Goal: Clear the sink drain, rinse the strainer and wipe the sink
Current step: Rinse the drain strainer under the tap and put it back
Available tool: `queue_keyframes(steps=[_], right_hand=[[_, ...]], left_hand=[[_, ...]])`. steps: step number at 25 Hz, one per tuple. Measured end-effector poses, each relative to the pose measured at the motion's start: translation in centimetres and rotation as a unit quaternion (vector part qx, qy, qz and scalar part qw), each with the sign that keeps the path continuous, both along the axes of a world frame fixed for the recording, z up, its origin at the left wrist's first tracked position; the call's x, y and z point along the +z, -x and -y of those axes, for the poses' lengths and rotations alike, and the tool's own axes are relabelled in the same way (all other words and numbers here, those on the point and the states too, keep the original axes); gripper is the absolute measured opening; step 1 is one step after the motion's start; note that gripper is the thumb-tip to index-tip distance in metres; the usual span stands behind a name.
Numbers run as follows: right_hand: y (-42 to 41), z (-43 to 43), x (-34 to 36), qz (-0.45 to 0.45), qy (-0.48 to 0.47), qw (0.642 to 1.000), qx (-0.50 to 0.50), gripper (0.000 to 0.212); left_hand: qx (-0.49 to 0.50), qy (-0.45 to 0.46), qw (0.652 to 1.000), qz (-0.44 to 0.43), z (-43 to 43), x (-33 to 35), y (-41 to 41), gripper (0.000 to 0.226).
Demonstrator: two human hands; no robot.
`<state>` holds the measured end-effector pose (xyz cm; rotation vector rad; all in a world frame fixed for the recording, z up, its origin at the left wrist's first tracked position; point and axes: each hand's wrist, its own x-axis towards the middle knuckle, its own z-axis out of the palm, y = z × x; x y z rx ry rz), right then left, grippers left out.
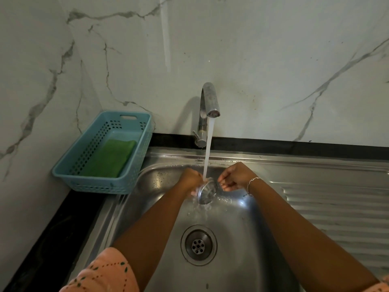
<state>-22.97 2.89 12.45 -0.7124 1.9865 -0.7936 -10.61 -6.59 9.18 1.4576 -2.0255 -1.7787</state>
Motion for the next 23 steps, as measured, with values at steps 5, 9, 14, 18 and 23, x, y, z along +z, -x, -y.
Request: queue_keyframes(steps=[5, 9, 14, 18, 23], right_hand=[[-1.1, 1.1, 0.6, 0.035, 0.023, 0.999, 0.001, 0.016], [-1.4, 1.0, 0.6, 0.039, 0.031, 0.999, 0.002, 0.018], [-1.7, 0.9, 0.1, 0.047, 0.023, 0.999, 0.004, 0.018], [-2.3, 1.3, 0.1, 0.065, 0.020, 0.998, 0.013, 0.020], [-2.2, 1.5, 0.4, 0.059, 0.026, 0.998, 0.016, 0.021]], left_hand=[[0.080, -0.116, 0.988, -0.059, 0.7, -0.7, -2.1, 0.012], [0.115, -0.186, 0.973, -0.075, 1.1, -1.8, -3.9, 0.017], [0.120, -0.252, 0.957, -0.080, 1.3, -2.5, -4.9, 0.018], [0.114, -0.259, 0.955, -0.090, 1.0, -2.5, -4.5, 0.014], [0.104, -0.240, 0.960, -0.100, 0.4, -1.4, -2.8, 0.016]])
